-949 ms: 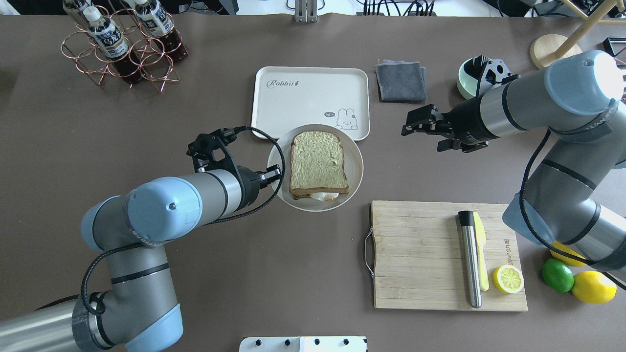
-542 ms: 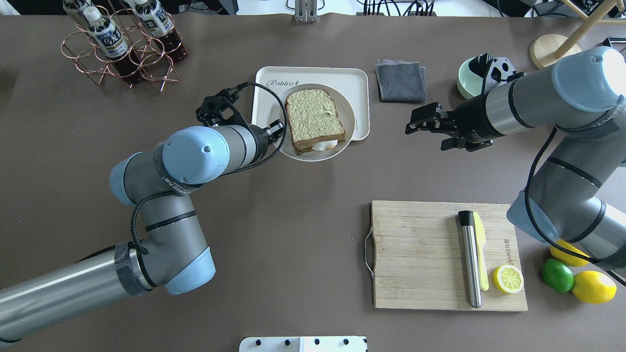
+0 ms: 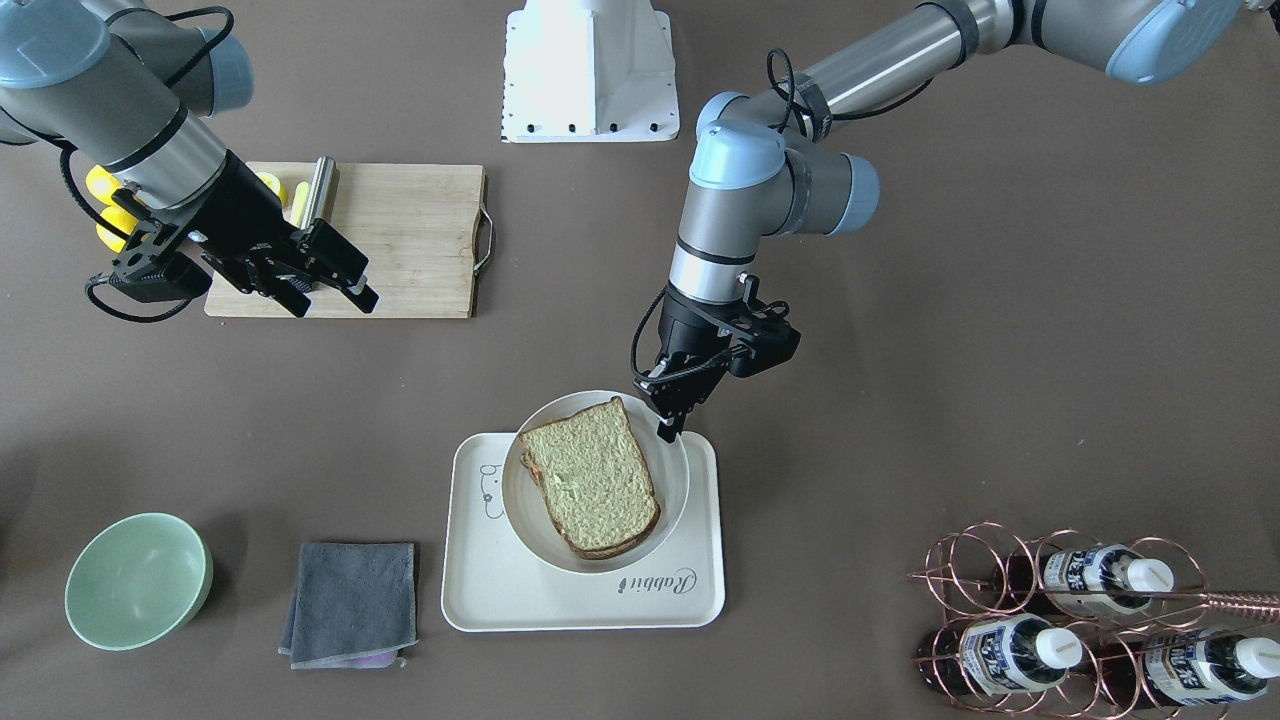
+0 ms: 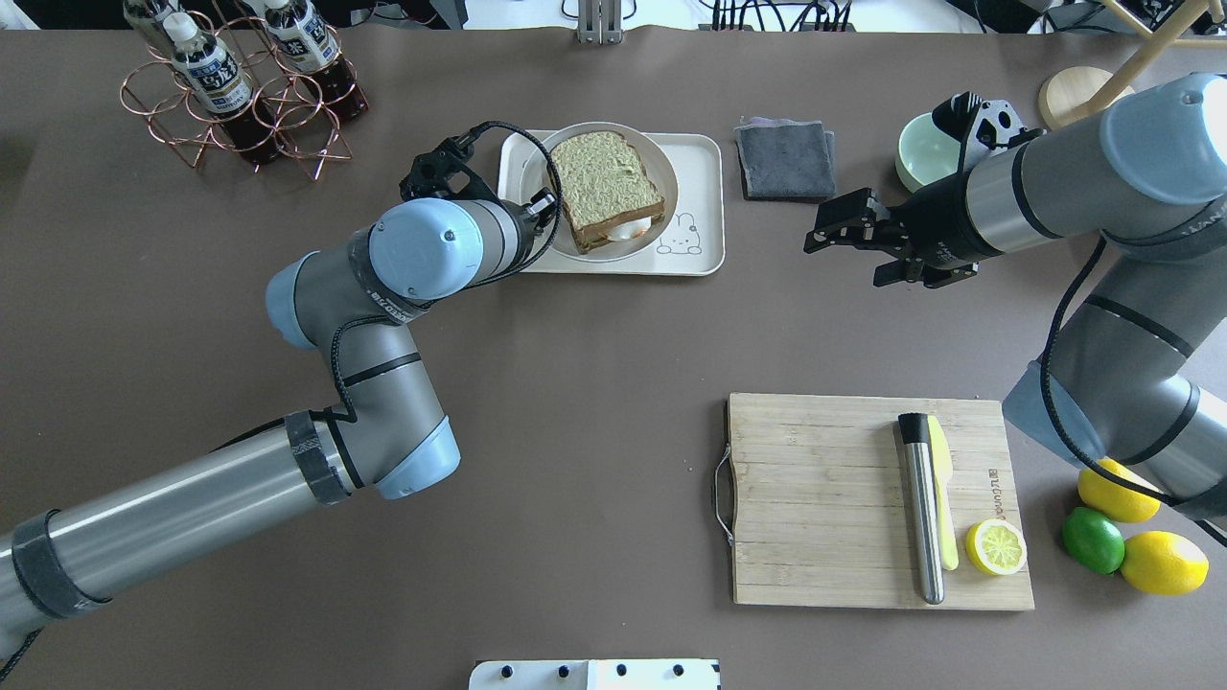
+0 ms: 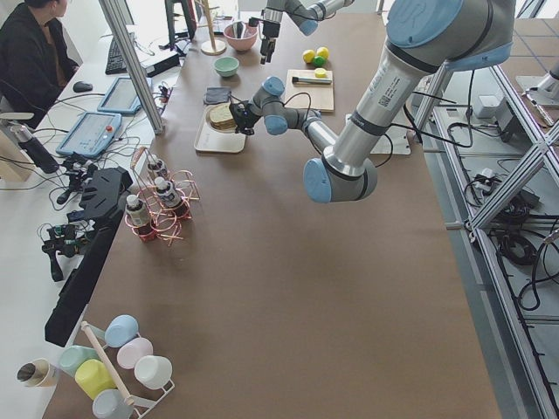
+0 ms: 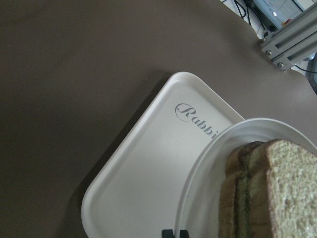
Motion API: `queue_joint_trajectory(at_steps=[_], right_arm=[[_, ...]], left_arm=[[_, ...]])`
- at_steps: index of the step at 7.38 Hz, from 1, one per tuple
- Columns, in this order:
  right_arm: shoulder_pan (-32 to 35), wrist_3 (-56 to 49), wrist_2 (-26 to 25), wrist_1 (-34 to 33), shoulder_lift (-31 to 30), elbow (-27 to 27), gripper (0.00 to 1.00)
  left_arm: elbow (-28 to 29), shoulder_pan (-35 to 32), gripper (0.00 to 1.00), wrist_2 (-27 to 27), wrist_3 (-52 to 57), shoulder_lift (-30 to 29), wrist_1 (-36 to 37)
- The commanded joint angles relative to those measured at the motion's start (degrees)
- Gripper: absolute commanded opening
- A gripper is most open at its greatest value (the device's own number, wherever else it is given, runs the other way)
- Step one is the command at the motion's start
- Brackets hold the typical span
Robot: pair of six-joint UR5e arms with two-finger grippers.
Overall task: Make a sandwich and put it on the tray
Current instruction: 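Slide the plate with the left gripper onto the white Rabbit tray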
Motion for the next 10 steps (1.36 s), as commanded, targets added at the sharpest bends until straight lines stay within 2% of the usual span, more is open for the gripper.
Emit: queue_joint_trajectory(at_steps=[1,4,6,7,8,10], right_arm=[[0.3,0.0,0.2,0.0,0.0,0.0,0.99],[0.6,0.0,0.2,0.0,0.1,-0.5,0.99],[1.3,-0.1,0.3,-0.2,0.3,-0.5,0.99],[1.7,-0.1,0.3,-0.2,0.3,-0.5,0.99],[1.7,-0.1,0.3,-0.3,0.3,-0.5,1.00],[1.8,-0.5,0.3,-0.1,0.4,-0.2,1.00]], left_arm=[[8.2,0.0,0.00,0.4,-0.2,-3.9,-3.0],[12.5,-0.1,0.00,0.5,0.4,-6.4,-3.1],[12.5,-0.1,0.00,0.5,0.4,-6.5,-3.1],[12.5,-0.1,0.68,0.5,2.7,-6.3,-3.1],[12.0,-0.2,0.98,0.5,5.3,-5.9,-3.2],[9.2,-2.8,0.98,-0.2,6.1,-5.8,-3.5]])
